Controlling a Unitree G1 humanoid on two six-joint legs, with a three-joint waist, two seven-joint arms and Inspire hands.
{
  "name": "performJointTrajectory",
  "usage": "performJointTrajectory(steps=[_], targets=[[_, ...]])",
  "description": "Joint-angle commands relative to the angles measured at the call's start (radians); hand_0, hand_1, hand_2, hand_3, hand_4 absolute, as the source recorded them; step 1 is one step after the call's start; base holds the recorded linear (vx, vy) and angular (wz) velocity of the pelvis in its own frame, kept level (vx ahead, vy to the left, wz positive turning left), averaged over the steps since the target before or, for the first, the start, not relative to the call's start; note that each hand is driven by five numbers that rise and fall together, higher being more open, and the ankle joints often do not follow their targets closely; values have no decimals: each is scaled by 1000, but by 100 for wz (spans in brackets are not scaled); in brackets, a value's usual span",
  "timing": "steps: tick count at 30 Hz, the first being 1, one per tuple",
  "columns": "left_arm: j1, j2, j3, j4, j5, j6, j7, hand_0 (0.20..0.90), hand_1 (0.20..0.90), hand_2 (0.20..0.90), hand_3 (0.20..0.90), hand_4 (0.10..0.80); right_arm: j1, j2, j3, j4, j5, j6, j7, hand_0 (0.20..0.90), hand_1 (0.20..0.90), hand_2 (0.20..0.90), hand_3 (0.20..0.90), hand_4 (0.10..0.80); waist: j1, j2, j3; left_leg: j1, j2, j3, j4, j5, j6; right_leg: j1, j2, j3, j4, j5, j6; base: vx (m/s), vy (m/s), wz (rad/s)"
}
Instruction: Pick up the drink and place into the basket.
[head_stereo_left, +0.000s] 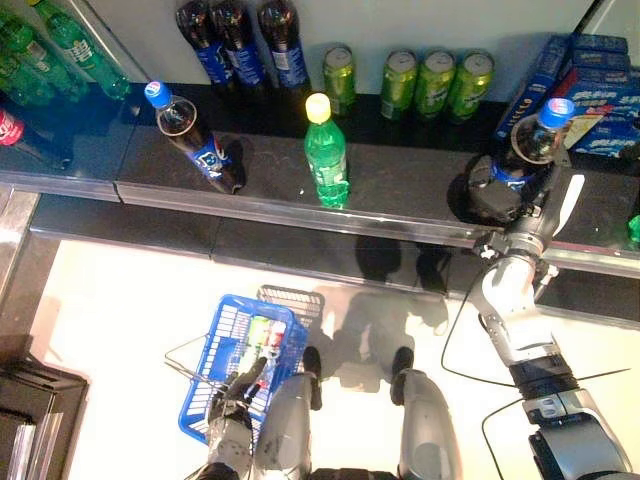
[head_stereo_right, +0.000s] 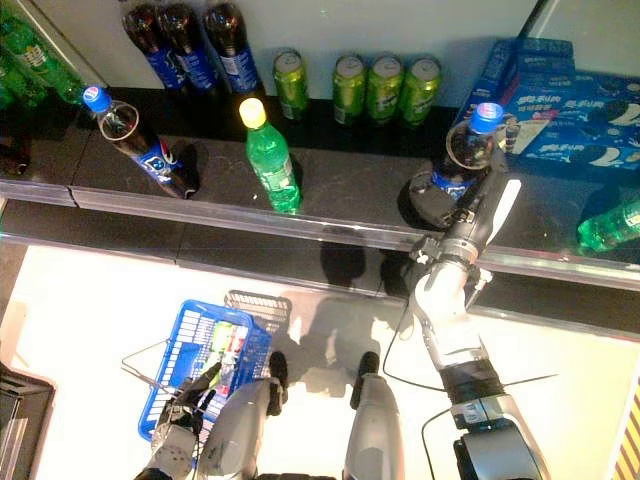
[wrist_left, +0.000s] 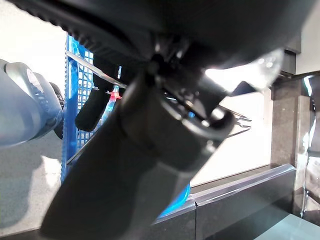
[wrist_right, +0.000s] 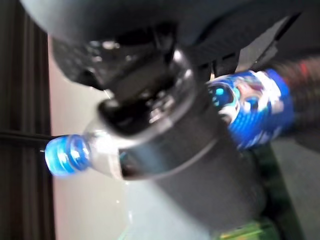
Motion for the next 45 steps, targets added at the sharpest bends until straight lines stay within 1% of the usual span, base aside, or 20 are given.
performJointTrajectory(steps=[1,7,11,14,17,19,20,22,24,28,29,31,34,35,37,40,43,45], targets=[[134,112,4,-63,11,-85,5,300,300,300,200,100,-95,-50,-55,-89,-38,-60,-28,300,300,300,200,100,10,-20,-32,-53,4,-48,143,66,-13,75,-27,-24,-97,60,0,21,8,6],[136,112,6,-63,12,-82,8,300,300,300,200,100,-86,-65,-77,-57,-23,-69,-32,300,300,300,200,100,10,-21,-36,-55,6,-50,149,71,-15,83,-25,-24,-96,57,-2,10,3,5],[139,117,10,-65,-1,-83,4,300,300,300,200,100,-75,-74,-95,-45,-15,-94,-29,300,300,300,200,100,9,-20,-37,-56,10,-52,155,78,-17,90,-19,-23,-94,52,-6,0,0,0],[146,114,16,-72,-6,-102,-2,300,300,300,200,100,-62,-76,-102,-58,-13,-112,-18,300,300,300,200,100,9,-22,-42,-50,14,-51,155,85,-22,104,-15,-26,-96,46,-11,-17,2,2],[163,110,33,-111,-40,-136,-12,300,300,300,200,100,-31,-69,-112,-122,-18,-139,15,300,300,300,200,100,8,-23,-49,-44,24,-48,167,88,-26,119,-8,-31,-81,27,-18,-10,4,3],[179,109,53,-133,-62,-147,-22,300,300,300,200,100,5,-46,-118,-169,-42,-157,29,300,300,300,200,100,8,-27,-58,-40,30,-49,173,94,-30,128,-2,-32,-72,17,-22,12,-24,0],[189,108,73,-150,-54,-152,-15,300,300,300,200,100,27,-30,-117,-200,-50,-172,43,300,300,300,200,100,8,-35,-70,-37,33,-45,172,97,-28,136,2,-32,-72,13,-24,27,-65,1],[196,109,100,-172,-41,-153,-4,300,300,300,200,100,47,-16,-114,-254,-62,-174,60,300,300,300,200,100,10,-44,-82,-28,41,-42,172,103,-29,151,8,-36,-72,5,-28,19,-51,-1],[201,112,108,-179,-43,-157,-3,300,300,300,200,100,54,-15,-113,-278,-70,-174,71,300,300,300,200,100,11,-47,-86,-25,45,-42,173,107,-31,159,11,-39,-72,1,-30,13,-30,-4],[218,115,138,-198,-57,-187,-36,300,300,300,200,100,64,-29,-103,-374,-74,-160,139,300,300,300,200,100,18,-54,-115,4,53,-44,166,115,-40,207,22,-44,-84,-16,-33,46,-15,-3],[225,111,147,-209,-70,-201,-60,300,300,300,200,100,73,-34,-97,-412,-81,-146,173,300,300,300,200,100,19,-57,-133,15,50,-42,152,122,-41,221,24,-44,-98,-14,-34,73,18,-2],[235,108,156,-220,-72,-210,-82,300,300,300,200,100,79,-40,-89,-437,-77,-136,201,300,300,300,200,100,23,-59,-147,28,48,-41,142,123,-41,237,25,-44,-108,-17,-34,73,26,-1],[258,103,173,-262,-62,-234,-128,300,300,300,200,100,81,-55,-66,-486,-54,-122,295,300,300,300,200,100,37,-60,-182,62,43,-41,115,136,-45,278,33,-48,-132,-22,-34,87,36,3],[264,104,174,-279,-46,-240,-150,300,300,300,200,100,76,-61,-55,-499,-43,-109,325,300,300,300,200,100,44,-60,-194,74,41,-43,104,141,-47,294,36,-51,-144,-24,-35,89,37,8],[268,105,173,-298,-36,-243,-159,300,300,300,200,100,76,-64,-50,-508,-34,-103,347,300,300,300,200,100,49,-59,-202,85,38,-44,93,142,-46,307,38,-53,-154,-25,-35,56,23,14],[286,117,169,-357,8,-245,-181,300,300,300,200,100,86,-70,-35,-537,31,-88,399,300,300,300,200,100,66,-60,-223,108,29,-47,66,137,-44,336,38,-65,-179,-23,-32,56,18,8],[300,128,150,-437,23,-270,-206,300,300,300,200,100,99,-56,6,-588,92,-69,502,300,300,300,200,100,81,-57,-237,134,23,-59,31,139,-44,362,40,-73,-195,-22,-29,36,46,20],[302,128,147,-470,13,-267,-208,300,300,300,200,100,103,-51,19,-609,96,-63,530,300,300,300,200,100,85,-55,-240,141,21,-64,20,140,-44,366,40,-73,-196,-22,-28,13,34,15]])
